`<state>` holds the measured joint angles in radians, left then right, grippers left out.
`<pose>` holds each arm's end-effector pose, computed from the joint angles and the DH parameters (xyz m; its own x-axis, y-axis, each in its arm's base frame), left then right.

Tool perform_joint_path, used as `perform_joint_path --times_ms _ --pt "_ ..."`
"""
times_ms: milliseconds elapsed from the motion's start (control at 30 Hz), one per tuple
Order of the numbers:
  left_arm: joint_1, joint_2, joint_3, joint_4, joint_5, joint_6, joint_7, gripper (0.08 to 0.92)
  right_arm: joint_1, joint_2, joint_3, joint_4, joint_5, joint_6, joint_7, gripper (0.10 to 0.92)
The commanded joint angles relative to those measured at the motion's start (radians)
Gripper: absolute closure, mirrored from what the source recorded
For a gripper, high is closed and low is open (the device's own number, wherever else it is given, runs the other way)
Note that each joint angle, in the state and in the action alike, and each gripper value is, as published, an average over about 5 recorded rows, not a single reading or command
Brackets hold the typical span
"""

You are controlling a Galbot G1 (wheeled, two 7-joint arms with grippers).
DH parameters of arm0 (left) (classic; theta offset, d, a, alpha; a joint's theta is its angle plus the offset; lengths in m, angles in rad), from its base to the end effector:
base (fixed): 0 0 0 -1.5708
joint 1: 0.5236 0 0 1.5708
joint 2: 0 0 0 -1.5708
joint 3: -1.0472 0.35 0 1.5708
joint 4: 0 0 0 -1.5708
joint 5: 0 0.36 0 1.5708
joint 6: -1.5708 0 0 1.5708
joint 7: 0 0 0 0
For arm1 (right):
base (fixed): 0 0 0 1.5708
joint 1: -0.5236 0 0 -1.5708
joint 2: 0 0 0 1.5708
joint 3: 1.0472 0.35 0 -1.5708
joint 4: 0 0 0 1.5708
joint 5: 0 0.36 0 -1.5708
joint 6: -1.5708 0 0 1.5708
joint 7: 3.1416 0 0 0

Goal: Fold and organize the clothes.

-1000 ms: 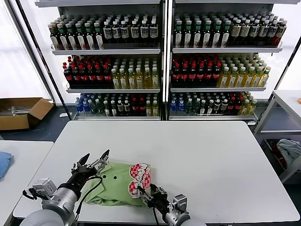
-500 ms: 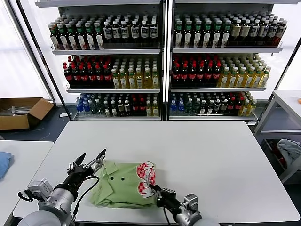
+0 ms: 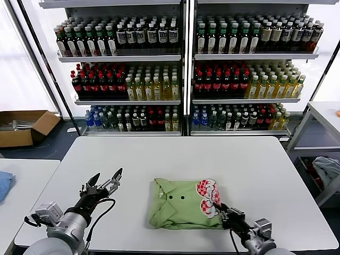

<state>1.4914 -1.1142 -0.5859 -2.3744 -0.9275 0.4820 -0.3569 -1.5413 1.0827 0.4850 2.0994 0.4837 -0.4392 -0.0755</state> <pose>0.1931 0.0540 -0.1746 -0.9487 0.1679 0.2680 0.0639 0.9318 -0.3574 0.2003 -0.0684 -0.2832 -0.8284 -0.3410 0.4444 -0.3263 0.9386 0.1120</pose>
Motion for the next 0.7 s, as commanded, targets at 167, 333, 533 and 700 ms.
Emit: perform_joint_path --times_ms 167,333,533,700 --pt "0.012 -0.001 -0.002 -0.006 0.004 0.002 0.003 0.177 -0.046 0.025 0.093 0.082 -0.048 0.052 0.08 0.638" --pt "0.011 -0.013 0.013 -0.006 0.02 0.003 0.004 0.177 0.1 0.12 -0.134 0.052 -0.111 0.033 0.113 0.499" --pt "0.02 -0.029 0.018 0.002 0.046 0.01 0.009 0.177 0.231 0.221 -0.34 -0.102 -0.206 0.019 0.175 0.326" --pt "0.045 -0.046 0.013 -0.003 0.058 0.006 0.018 0.177 0.248 0.262 -0.357 -0.212 -0.246 -0.009 0.254 0.216"
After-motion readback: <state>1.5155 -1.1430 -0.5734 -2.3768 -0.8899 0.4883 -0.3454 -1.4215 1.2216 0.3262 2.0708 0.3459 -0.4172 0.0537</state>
